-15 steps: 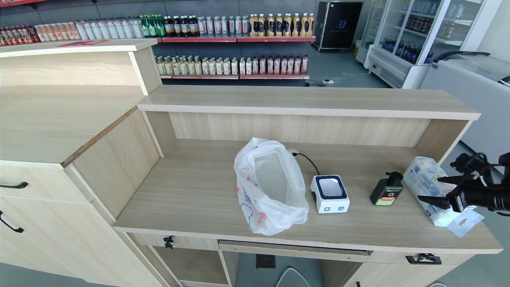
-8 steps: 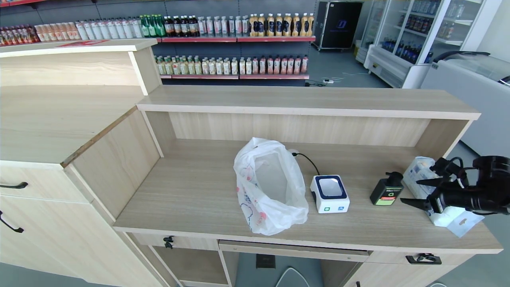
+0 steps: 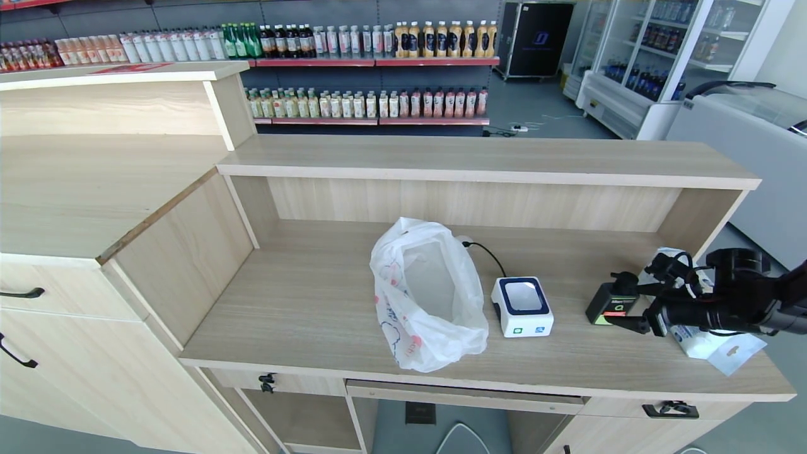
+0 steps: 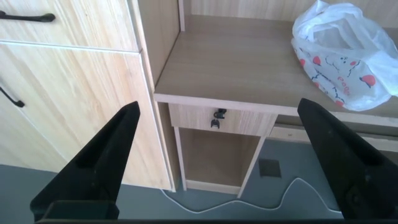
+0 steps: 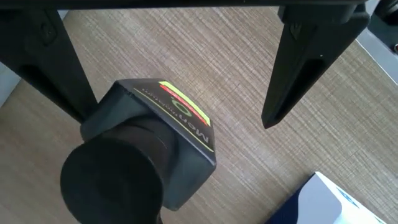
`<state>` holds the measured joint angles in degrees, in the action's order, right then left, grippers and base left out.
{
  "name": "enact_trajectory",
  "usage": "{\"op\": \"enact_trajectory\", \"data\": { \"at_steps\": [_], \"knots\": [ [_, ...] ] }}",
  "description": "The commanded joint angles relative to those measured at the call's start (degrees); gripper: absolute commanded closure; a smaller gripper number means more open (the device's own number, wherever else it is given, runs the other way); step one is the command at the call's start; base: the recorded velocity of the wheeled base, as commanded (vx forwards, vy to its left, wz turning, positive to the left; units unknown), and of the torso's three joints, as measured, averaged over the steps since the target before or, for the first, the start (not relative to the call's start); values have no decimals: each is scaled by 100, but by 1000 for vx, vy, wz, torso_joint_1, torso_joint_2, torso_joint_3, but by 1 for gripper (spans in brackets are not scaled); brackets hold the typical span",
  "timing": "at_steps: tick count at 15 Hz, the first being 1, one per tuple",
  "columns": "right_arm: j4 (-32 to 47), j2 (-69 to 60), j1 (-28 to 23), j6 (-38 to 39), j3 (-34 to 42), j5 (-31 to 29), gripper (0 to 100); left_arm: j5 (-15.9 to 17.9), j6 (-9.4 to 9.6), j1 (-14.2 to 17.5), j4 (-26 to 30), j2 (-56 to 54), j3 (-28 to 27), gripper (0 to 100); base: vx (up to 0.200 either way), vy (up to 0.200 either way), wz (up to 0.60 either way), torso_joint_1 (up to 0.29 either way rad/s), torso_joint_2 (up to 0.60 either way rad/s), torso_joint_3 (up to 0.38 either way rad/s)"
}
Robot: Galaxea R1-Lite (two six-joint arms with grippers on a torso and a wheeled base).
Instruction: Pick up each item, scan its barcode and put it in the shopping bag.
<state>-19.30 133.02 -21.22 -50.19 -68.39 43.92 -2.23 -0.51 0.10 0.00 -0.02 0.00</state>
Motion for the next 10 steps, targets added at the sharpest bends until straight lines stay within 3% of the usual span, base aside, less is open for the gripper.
{"op": "enact_trajectory", "data": {
  "at_steps": [1, 10],
  "knots": [
    [-21, 110, 92, 9, -8, -7, 0, -5, -2, -1, 0, 2, 0, 0, 0, 0, 0, 0, 0, 0],
    [-39, 312, 417, 27, -87, -7, 0, -5, -2, -1, 0, 2, 0, 0, 0, 0, 0, 0, 0, 0]
  ]
}}
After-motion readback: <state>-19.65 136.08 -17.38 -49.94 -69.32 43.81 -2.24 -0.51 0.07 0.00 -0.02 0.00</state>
